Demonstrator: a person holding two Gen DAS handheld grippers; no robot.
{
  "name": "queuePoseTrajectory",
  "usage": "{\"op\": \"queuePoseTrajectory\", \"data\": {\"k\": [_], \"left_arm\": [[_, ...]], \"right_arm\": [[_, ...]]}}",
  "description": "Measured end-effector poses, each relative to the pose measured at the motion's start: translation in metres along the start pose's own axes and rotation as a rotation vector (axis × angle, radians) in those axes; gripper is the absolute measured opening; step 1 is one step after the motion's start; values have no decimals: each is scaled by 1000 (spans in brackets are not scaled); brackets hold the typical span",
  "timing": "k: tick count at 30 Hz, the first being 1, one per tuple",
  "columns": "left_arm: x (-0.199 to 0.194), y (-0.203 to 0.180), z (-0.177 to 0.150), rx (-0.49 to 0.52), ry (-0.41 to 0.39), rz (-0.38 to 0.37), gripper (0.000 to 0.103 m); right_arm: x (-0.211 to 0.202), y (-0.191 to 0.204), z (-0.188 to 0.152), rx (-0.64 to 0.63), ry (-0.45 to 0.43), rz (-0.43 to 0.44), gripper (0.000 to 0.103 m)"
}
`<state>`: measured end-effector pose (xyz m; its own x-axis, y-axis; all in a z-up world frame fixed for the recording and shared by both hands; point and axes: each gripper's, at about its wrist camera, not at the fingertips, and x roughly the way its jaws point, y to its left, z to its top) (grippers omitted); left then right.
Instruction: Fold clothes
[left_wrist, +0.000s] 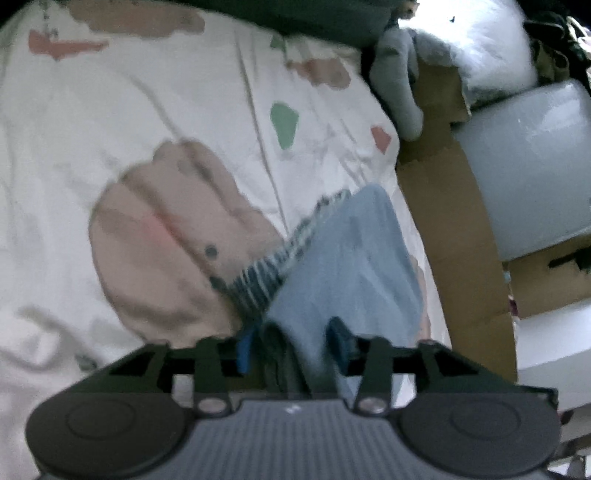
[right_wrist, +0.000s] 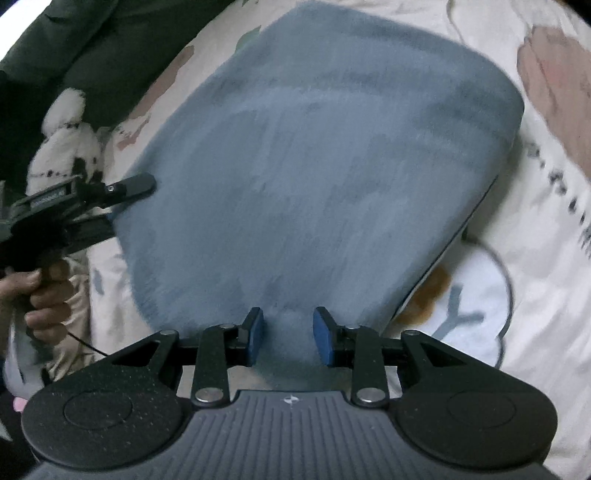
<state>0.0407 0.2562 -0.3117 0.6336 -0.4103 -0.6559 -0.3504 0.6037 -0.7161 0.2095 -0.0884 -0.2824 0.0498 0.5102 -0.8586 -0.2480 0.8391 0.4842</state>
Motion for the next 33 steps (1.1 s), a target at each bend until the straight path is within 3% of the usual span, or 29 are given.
{"op": "queuePoseTrajectory", "data": {"k": [4, 8, 14, 15, 19, 21, 24, 29, 31, 33], "left_arm": [[7, -6, -16, 15, 77, -53, 69], [23, -11, -33, 28, 176, -96, 70], [44, -25, -52, 105, 294, -133, 70], [47, -28, -54, 125, 310, -134, 67], [53, -32, -58, 173, 359, -103, 32], [49, -33, -55, 192, 365, -103, 26], [44, -41, -50, 252, 381, -81, 23], [37, -52, -42, 306, 397, -52, 22], [35, -54, -39, 313, 402, -45, 22], [35, -55, -37, 320, 406, -39, 22]], "right_arm": [[-7, -4, -8, 27, 1, 30, 36], [-18, -12, -18, 86, -13, 55, 36], [-32, -50, -34, 257, -114, 46, 36], [-33, -56, -36, 288, -132, 48, 36], [-25, -72, -45, 392, -186, 113, 36], [-18, -75, -50, 426, -211, 151, 36], [-5, -78, -64, 471, -231, 206, 27], [12, -75, -96, 552, -253, 318, 23], [18, -73, -103, 568, -239, 357, 11], [22, -70, -110, 570, -231, 381, 8]]}}
